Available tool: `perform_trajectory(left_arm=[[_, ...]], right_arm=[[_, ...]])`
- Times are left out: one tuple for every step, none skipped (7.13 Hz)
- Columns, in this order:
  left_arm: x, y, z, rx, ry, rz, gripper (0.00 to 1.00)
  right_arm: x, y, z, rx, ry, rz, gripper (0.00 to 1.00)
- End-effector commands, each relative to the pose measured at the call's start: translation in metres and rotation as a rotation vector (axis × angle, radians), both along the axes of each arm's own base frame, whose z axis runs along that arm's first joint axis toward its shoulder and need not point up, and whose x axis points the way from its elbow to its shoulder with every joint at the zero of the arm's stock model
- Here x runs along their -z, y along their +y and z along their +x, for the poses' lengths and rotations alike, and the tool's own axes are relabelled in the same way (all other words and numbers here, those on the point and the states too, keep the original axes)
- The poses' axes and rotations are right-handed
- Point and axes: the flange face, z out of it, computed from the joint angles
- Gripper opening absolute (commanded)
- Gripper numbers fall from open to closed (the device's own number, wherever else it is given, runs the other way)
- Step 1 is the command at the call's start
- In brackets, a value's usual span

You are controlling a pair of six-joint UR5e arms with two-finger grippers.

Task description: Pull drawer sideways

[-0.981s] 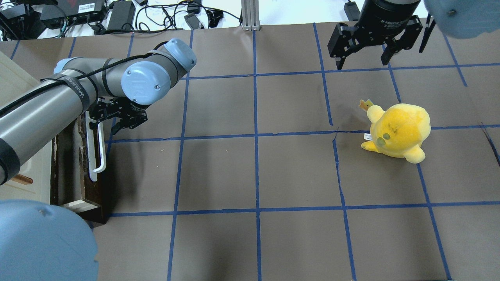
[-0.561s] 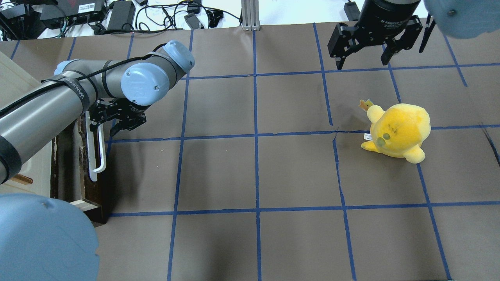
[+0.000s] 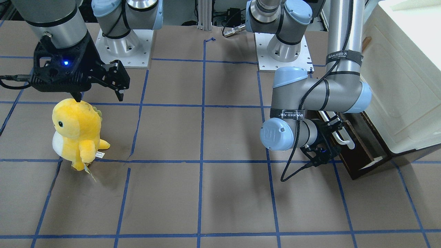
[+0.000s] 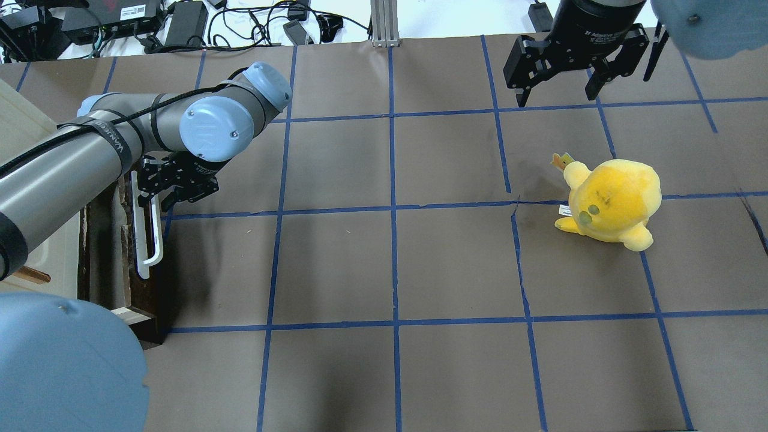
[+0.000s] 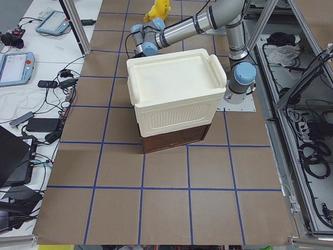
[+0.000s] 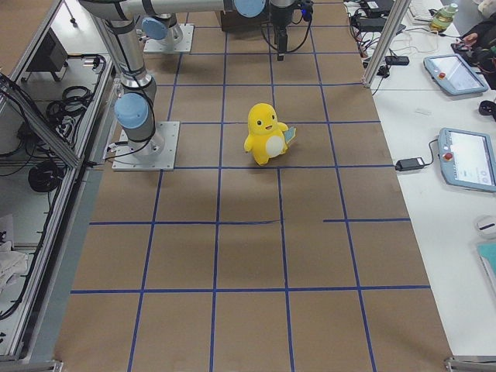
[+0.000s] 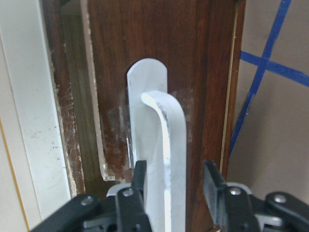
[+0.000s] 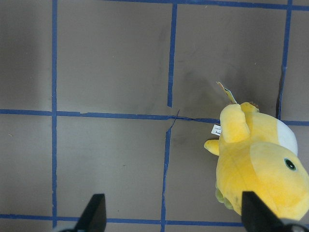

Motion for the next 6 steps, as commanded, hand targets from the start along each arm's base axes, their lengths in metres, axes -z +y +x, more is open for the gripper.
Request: perform_trajectory(left_arm=[[0.0007, -0.0003, 0.0007, -0.007, 0.005, -0.001, 0.41], [0.0024, 0.0001, -0.0003, -0.016, 0.017, 0.0, 0.35], [0.0016, 0.0002, -0.0003, -0.015, 0.018, 0.0, 0.34], [0.0016, 0.0002, -0.0003, -0.015, 0.018, 0.0, 0.33], [-0.0006, 0.0001, -0.0004, -0.016, 0.019, -0.005, 0.22], [-0.0027, -0.0007, -0.0004, -0.016, 0.02, -0.009, 0.06]], right_arm=[[0.0, 0.0, 0.0001, 0.0, -0.001, 0.0, 1.0], [0.0, 0.0, 0.0, 0.0, 0.0, 0.0, 1.0], [0.0, 0.0, 0.0001, 0.0, -0.001, 0.0, 1.0], [0.0, 0.0, 0.0, 0.0, 0.0, 0.0, 1.0], [0.0, 0.0, 0.0, 0.0, 0.0, 0.0, 1.0], [0.0, 0.0, 0.0001, 0.0, -0.001, 0.0, 1.0]])
